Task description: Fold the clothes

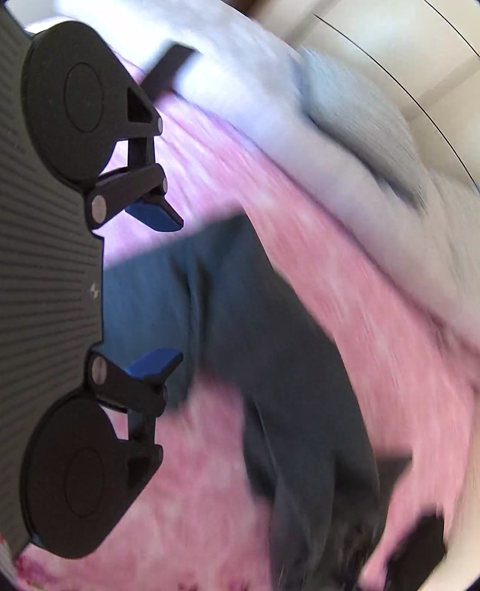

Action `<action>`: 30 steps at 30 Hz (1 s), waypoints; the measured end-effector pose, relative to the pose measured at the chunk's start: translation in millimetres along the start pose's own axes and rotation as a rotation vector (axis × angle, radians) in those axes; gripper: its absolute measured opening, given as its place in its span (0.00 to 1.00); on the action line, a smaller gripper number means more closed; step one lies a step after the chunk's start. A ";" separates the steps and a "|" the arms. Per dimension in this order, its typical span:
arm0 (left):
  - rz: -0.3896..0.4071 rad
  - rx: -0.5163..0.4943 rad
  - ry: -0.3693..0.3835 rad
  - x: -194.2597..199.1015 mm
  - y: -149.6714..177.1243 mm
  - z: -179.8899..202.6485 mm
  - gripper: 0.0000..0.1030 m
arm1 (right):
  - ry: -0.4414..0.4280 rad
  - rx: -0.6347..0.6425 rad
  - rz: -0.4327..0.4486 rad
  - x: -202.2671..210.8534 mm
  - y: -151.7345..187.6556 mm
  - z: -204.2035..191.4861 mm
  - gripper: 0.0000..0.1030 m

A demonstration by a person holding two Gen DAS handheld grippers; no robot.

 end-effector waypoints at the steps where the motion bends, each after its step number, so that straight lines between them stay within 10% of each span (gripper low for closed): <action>1: 0.016 -0.006 0.020 2.7 -2.7 9.1 0.66 | -0.006 0.008 -0.006 -2.9 -3.5 0.6 0.14; 11: 0.136 -0.265 0.096 -22.4 -6.5 83.3 0.65 | 0.007 0.114 -0.021 -22.2 -19.7 -7.5 0.03; 15: 0.148 -0.542 0.002 -48.2 5.4 106.1 0.66 | 0.122 0.260 0.002 -28.1 -22.8 -21.2 0.82; 18: 0.107 -0.653 -0.143 -67.2 24.9 102.4 0.66 | 0.138 0.353 0.002 -38.9 -33.2 -28.4 0.82; 19: 0.100 -0.635 -0.159 -69.3 30.0 97.2 0.66 | 0.138 0.385 0.000 -43.8 -37.4 -30.0 0.82; 22: 0.053 -0.438 -0.195 -67.7 41.0 65.6 0.23 | 0.136 0.448 0.005 -62.0 -49.8 -30.6 0.82; 30: -0.104 0.353 -0.423 4.7 92.3 -132.8 0.17 | 0.126 0.502 0.000 -86.3 -64.8 -42.0 0.82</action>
Point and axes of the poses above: each gripper's, at about its wrist camera, not at the fingertips, and x roughly against the way its jaws point, z to its right, y to its underside, the point moved 6 cm from there along -x, roughly the way its jaws point, and after that the axes turned 9 degrees about -y, right-handed, at the moved point
